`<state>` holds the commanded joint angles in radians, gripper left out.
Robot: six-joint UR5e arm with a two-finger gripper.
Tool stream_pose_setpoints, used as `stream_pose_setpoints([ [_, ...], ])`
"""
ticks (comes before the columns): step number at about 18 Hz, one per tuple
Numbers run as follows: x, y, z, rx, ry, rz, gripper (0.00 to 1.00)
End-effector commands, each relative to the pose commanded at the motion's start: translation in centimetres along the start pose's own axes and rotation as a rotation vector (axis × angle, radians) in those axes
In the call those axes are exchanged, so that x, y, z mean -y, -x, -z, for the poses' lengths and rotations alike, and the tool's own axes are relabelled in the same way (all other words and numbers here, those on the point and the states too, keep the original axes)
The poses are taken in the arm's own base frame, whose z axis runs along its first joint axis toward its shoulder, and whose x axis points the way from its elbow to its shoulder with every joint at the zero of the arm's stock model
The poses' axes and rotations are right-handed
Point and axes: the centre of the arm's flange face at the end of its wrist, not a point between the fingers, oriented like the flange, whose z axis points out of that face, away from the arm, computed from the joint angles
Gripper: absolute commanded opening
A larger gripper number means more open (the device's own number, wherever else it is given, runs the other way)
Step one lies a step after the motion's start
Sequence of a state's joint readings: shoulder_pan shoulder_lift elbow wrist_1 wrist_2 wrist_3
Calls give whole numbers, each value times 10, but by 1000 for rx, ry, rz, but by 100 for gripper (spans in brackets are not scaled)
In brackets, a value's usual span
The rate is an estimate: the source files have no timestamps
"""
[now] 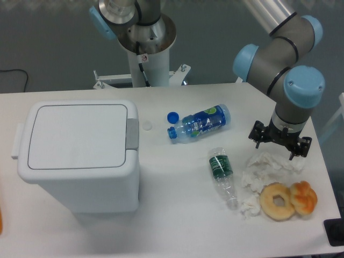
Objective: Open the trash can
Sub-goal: 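Move the open gripper from above the tissues toward the blue-labelled bottle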
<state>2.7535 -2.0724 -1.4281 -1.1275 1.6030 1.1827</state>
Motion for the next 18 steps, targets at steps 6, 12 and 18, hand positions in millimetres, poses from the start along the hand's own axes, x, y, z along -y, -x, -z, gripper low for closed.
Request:
stream_pose_setpoints([
  [6,1,-1,5,4,-5,8,100],
  [12,3,-28,46,23,-21,58,100],
  [18,49,-94,121,-31,-97,63,100],
])
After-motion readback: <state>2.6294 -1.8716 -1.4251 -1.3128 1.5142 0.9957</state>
